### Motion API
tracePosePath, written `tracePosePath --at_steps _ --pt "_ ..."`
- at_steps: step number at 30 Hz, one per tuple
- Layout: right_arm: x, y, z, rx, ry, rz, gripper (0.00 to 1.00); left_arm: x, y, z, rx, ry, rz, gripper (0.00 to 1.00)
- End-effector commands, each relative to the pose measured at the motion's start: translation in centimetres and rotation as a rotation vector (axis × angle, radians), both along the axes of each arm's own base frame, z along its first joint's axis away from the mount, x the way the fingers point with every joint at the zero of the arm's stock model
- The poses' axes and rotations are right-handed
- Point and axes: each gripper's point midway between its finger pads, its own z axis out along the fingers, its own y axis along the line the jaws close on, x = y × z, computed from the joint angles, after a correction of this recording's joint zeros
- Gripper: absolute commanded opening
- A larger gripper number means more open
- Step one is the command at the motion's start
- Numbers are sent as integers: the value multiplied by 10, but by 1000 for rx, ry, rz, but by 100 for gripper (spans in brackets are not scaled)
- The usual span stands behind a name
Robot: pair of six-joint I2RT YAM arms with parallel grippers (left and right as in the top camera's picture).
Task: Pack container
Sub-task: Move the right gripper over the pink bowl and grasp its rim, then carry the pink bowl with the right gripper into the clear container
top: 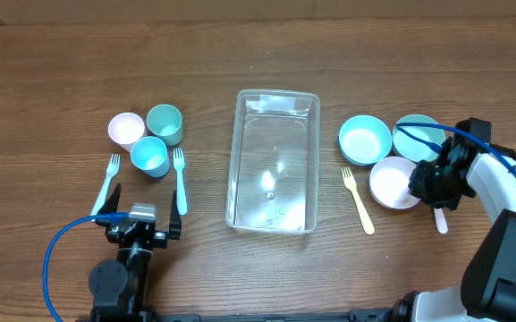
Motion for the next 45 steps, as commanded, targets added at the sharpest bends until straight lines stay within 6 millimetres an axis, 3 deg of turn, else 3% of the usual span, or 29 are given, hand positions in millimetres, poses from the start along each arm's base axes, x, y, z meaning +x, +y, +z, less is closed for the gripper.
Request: tracePosePath --at_steps 1,10,15,20,24,28,32,37,41,45 --pt "-1 1 -2 4 6 0 18 0 -2 0 10 -7 -9 100" --pt "1 0 2 1 8 0 4 0 -2 0 10 -7 -9 100" --pt "5 -4 14 -14 -4 -1 4 0 -2 0 10 -7 -9 100" --pt "14 -8 49 -42 -61 -1 4 0 -2 0 10 -7 -9 100" --pt "18 -13 89 -82 -114 0 4 0 -2 0 10 -7 -9 100" --pt "21 -4 124 -101 -180 32 4 0 -2 0 10 -7 -9 100" --pt "29 26 161 -108 -249 130 4 0 -2 0 10 -7 -9 100" --pt "41 97 194 -90 -335 345 4 0 -2 0 10 -7 -9 100" --pt "48 156 201 -47 -408 450 4 0 -2 0 10 -7 -9 100" --pt "54 196 195 -18 -429 524 4 0 -2 0 10 -7 -9 100"
